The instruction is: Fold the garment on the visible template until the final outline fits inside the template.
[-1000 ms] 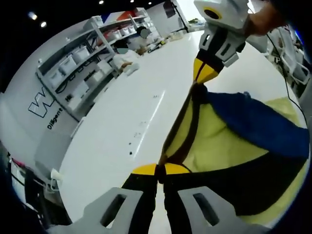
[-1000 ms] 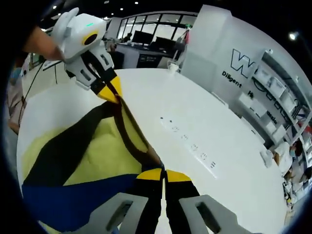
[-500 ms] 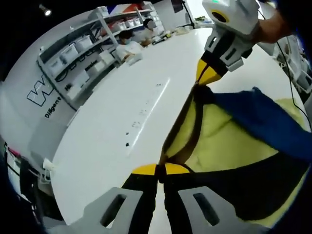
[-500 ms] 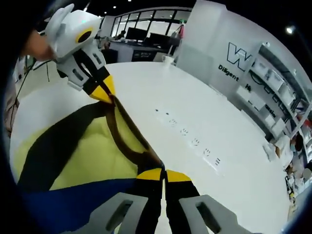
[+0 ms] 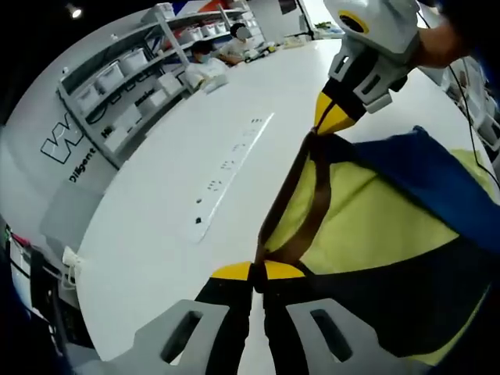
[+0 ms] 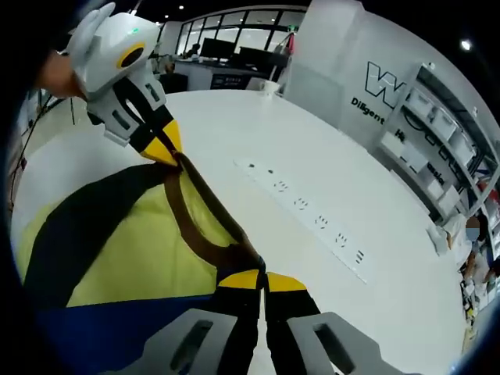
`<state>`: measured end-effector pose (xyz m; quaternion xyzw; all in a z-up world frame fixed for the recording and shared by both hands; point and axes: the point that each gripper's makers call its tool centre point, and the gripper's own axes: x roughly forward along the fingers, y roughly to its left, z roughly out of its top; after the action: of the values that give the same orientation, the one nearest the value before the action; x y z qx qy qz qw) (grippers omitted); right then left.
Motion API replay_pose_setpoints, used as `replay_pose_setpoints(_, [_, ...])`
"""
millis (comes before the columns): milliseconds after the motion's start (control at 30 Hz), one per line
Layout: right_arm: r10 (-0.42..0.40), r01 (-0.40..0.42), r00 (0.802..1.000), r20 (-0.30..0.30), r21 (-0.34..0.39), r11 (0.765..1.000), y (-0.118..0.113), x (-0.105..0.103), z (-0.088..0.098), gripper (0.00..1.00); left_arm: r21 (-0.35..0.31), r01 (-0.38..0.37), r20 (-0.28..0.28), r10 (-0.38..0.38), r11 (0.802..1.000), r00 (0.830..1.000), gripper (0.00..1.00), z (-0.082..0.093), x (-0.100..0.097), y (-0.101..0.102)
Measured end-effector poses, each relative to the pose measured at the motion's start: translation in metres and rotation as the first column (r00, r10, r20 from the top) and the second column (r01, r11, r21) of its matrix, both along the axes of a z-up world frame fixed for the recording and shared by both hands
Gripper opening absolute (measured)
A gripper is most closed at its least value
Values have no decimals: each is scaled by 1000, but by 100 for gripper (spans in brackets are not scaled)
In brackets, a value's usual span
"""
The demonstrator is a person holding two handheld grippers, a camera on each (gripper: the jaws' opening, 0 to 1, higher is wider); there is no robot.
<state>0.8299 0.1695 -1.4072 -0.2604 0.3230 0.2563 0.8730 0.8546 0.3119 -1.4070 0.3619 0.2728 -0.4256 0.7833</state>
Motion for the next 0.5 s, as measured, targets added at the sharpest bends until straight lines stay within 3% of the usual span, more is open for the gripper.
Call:
replay_pose_setpoints(233, [12, -12, 1000, -3, 23, 1000, 5, 1, -3, 0, -6, -27, -20, 27, 1000, 999, 13, -6, 0, 2])
replay_pose_setpoints(300, [10, -10, 1000, -7, 41, 999, 6, -1, -4, 4, -12, -32, -21, 32, 999, 999, 15, -5, -1, 2])
replay_pose_setpoints(500, [9, -9, 1000, -1, 64, 998, 4, -7, -3, 16, -39, -60, -26, 59, 997, 998, 36, -1, -3, 5])
